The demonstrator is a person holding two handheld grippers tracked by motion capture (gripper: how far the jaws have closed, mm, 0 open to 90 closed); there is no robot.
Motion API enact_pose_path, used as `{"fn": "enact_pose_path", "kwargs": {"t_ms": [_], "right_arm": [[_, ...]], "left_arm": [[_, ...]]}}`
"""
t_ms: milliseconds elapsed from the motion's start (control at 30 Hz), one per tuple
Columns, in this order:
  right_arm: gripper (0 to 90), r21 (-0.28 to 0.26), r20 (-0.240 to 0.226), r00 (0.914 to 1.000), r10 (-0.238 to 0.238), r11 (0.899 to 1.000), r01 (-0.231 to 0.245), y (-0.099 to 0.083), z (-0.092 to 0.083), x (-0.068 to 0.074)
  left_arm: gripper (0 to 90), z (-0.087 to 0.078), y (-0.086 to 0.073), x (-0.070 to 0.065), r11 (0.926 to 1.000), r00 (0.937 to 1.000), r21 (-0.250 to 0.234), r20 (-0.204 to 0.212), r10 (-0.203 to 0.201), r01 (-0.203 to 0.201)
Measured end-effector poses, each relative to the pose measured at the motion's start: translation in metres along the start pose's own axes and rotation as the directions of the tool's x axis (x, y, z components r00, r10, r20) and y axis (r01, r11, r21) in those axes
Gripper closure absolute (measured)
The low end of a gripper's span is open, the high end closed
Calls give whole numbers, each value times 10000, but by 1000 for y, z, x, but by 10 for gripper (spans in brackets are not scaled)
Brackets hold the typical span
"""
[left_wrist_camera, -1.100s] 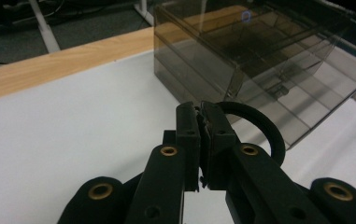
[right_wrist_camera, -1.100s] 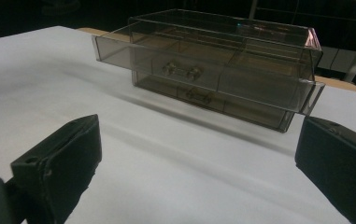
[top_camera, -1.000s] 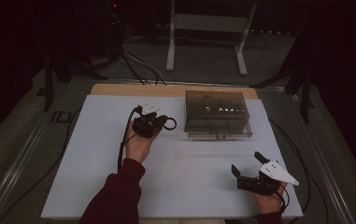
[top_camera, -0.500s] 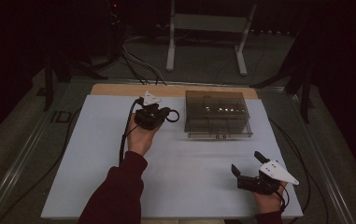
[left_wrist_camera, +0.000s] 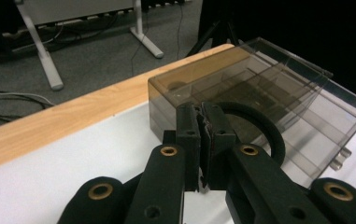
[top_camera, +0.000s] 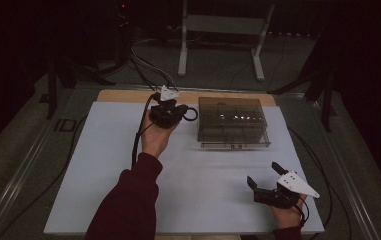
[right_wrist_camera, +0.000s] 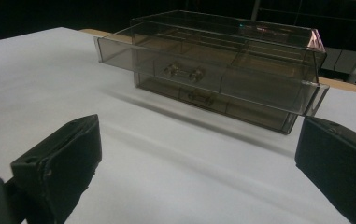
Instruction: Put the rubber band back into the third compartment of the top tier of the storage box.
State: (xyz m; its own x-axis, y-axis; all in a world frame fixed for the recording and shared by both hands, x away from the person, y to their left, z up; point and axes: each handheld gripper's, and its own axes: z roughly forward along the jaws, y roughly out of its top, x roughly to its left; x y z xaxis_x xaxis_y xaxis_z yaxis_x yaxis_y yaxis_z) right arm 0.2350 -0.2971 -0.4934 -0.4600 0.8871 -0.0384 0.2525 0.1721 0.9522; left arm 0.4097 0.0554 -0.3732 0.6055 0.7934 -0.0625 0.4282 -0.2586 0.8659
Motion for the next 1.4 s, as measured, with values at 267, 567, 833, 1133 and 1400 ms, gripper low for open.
{"fn": "enact_pose_path", "kwargs": {"t_ms": [267,567,833,1133,1400], "right_arm": [[12,-8,74,10000,-43,10000,43,0,1,0],[12,-69,73,10000,45,10000,-45,0,-1,-1],[12,-83,70,10000,48,10000,-47,0,-1,-2],[12,-95,44,10000,63,9999,-63,1,-1,0],[12,-103,34,10000,75,9999,-74,1,0,-1]], "left_arm": [[881,7,19,-6,9996,9996,-86,75,256,-256],[881,19,37,-13,9990,9988,-225,294,386,-380],[881,30,50,-18,9987,9983,-268,390,433,-423],[881,41,58,-29,9986,9974,-271,563,459,-445],[881,52,63,-40,9976,9938,-336,919,629,-600]]}}
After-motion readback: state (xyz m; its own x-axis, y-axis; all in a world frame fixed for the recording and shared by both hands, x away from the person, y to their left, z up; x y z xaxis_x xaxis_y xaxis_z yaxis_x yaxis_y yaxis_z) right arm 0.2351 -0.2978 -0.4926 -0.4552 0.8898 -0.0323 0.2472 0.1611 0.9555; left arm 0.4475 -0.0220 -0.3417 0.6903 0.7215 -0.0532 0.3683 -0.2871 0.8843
